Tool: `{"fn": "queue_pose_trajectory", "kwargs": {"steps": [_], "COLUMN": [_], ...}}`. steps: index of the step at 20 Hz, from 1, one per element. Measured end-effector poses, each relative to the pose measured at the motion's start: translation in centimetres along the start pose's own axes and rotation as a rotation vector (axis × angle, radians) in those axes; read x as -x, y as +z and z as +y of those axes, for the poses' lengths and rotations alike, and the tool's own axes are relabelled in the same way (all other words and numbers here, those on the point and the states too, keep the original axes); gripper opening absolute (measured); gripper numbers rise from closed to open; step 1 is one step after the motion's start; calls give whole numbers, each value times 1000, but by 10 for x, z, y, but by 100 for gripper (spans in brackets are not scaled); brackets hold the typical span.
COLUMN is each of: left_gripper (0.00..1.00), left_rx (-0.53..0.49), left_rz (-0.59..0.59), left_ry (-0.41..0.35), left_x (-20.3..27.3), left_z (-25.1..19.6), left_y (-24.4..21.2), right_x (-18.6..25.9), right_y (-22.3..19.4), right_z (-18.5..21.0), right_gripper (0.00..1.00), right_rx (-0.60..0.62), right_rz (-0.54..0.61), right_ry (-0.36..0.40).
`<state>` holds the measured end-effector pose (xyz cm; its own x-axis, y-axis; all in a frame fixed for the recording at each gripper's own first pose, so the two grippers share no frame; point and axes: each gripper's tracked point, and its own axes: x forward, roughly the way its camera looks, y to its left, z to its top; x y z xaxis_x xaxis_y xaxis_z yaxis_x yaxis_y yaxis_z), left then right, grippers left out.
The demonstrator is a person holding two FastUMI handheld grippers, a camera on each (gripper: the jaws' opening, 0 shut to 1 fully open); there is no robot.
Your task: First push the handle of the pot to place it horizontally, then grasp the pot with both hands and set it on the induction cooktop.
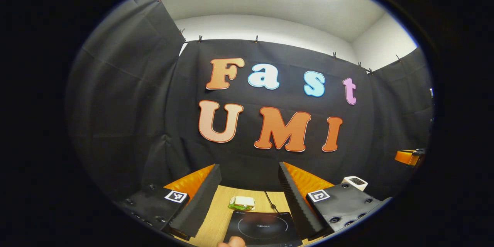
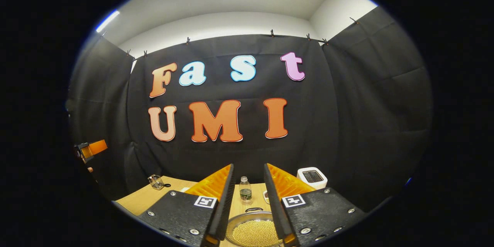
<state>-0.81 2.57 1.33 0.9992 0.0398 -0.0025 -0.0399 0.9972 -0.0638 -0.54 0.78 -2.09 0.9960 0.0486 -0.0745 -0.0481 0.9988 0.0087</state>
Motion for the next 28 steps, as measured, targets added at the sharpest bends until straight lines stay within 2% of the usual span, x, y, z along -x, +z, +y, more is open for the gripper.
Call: {"fn": "queue_pose_trajectory", "kwargs": {"steps": [1, 4, 5, 6, 12, 14, 23, 28], "left_gripper": [98, 98, 98, 98, 98, 98, 98, 97], "left_rx": [-2, -7, -9, -12, -9, -8, -17, -21], "left_rz": [-2, -13, -18, -22, -28, -24, -20, -2], "left_ry": [1, 7, 11, 17, 31, 32, 38, 57], "left_x": [0, 4, 4, 4, 7, 8, 7, 4], "left_z": [1, 4, 6, 7, 16, 17, 26, 38], "left_y": [0, 4, 6, 6, 6, 4, -1, -9], "right_x": [1, 1, 2, 3, 5, 5, 8, 18], "right_y": [-2, -8, -10, -13, -36, -49, -121, -160], "right_z": [1, 6, 7, 10, 31, 36, 48, 50], "right_gripper": [50, 33, 35, 25, 12, 10, 10, 10], "right_rx": [3, 25, 35, 46, 89, 88, 54, 91], "right_rz": [3, 14, 15, 18, 57, 82, 205, 261], "right_ry": [1, 4, 2, 0, 29, 40, 47, 32]}}
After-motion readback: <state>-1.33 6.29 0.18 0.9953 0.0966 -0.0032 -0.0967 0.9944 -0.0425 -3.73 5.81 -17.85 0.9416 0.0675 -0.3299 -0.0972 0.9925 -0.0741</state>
